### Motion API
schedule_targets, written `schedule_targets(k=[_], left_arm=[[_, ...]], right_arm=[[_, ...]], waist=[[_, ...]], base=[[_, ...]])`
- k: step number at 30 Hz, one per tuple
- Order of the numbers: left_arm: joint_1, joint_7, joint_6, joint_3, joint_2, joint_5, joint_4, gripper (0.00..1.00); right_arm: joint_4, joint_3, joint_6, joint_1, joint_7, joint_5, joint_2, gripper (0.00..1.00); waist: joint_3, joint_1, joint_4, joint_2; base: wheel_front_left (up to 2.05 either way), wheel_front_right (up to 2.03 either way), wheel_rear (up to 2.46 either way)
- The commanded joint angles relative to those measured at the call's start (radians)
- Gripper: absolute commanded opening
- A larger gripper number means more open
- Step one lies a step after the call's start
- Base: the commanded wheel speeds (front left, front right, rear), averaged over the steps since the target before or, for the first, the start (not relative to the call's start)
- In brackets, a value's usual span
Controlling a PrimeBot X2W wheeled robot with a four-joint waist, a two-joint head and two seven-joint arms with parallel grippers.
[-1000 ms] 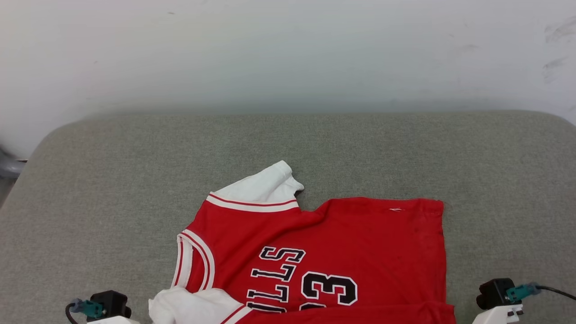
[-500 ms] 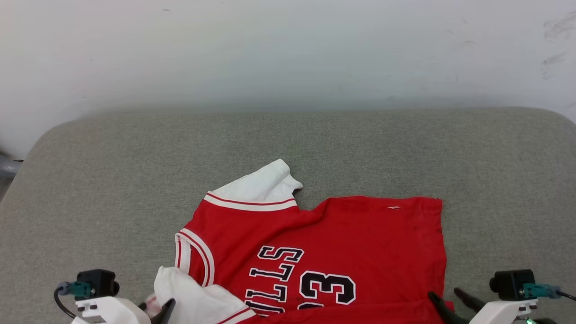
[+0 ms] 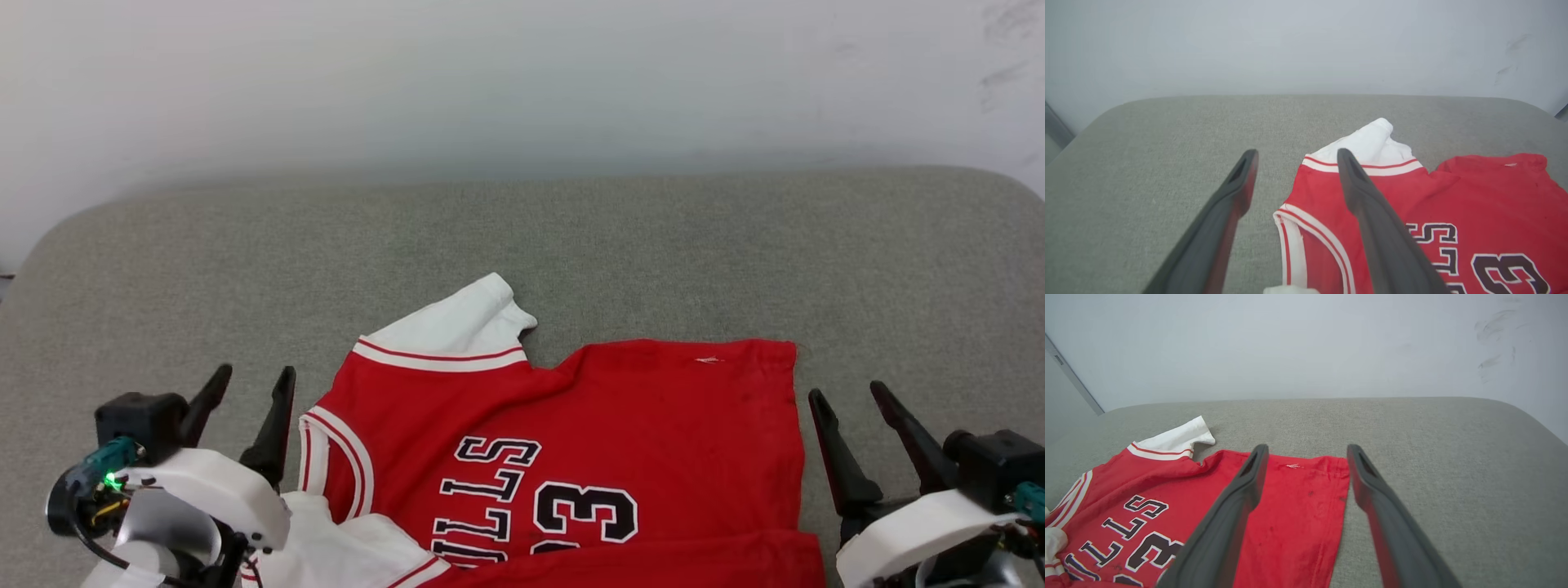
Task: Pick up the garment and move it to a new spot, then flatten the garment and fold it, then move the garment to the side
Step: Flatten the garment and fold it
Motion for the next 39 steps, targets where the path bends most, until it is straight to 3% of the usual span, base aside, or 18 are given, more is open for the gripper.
schedule_targets(k=[1, 9, 15, 22, 26, 30, 38, 39], left_arm=[[-0.027, -0.031, 0.007, 0.007, -0.007, 0.016, -0.002, 1.00], [-0.161, -0.073, 0.022, 0.012, -0.026, 0.057, 0.016, 1.00], [-0.360, 0.045, -0.050, -0.027, -0.031, 0.026, 0.093, 1.00], [-0.595, 0.350, -0.159, -0.102, -0.025, -0.058, 0.208, 1.00], [-0.696, 0.539, -0.191, -0.139, -0.015, -0.107, 0.263, 1.00], [-0.762, 0.703, -0.195, -0.167, -0.011, -0.148, 0.304, 1.00], [-0.776, 0.997, -0.124, -0.243, 0.006, -0.171, 0.388, 1.00], [-0.768, 1.032, -0.115, -0.256, 0.008, -0.172, 0.396, 0.48]], right_arm=[[-0.030, -0.006, 0.000, -0.022, -0.004, -0.010, 0.008, 1.00], [-0.121, -0.013, 0.000, -0.102, -0.007, -0.027, 0.021, 1.00], [-0.139, -0.012, 0.000, -0.183, -0.012, -0.024, 0.025, 1.00], [-0.110, 0.008, 0.000, -0.245, -0.037, -0.003, 0.031, 1.00], [-0.083, 0.015, 0.000, -0.269, -0.060, 0.010, 0.041, 1.00], [-0.054, 0.028, 0.000, -0.283, -0.087, 0.029, 0.049, 1.00], [0.007, 0.030, 0.000, -0.307, -0.129, 0.056, 0.060, 1.00], [0.015, 0.028, 0.000, -0.308, -0.130, 0.062, 0.060, 1.00]], waist=[[0.044, 0.0000, -0.014, 0.0000], [0.175, 0.0000, -0.041, 0.0000], [0.279, 0.0000, -0.075, 0.0000], [0.364, 0.0000, -0.126, 0.0000], [0.396, 0.0000, -0.160, 0.0000], [0.423, 0.0000, -0.192, 0.0000], [0.457, 0.0000, -0.234, 0.0000], [0.459, 0.0000, -0.236, 0.0000]], base=[[0.00, 0.00, 0.00], [0.00, 0.00, 0.00], [0.00, 0.00, 0.00], [0.00, 0.00, 0.00], [0.00, 0.00, 0.00], [0.00, 0.00, 0.00], [0.00, 0.00, 0.00], [0.00, 0.00, 0.00]])
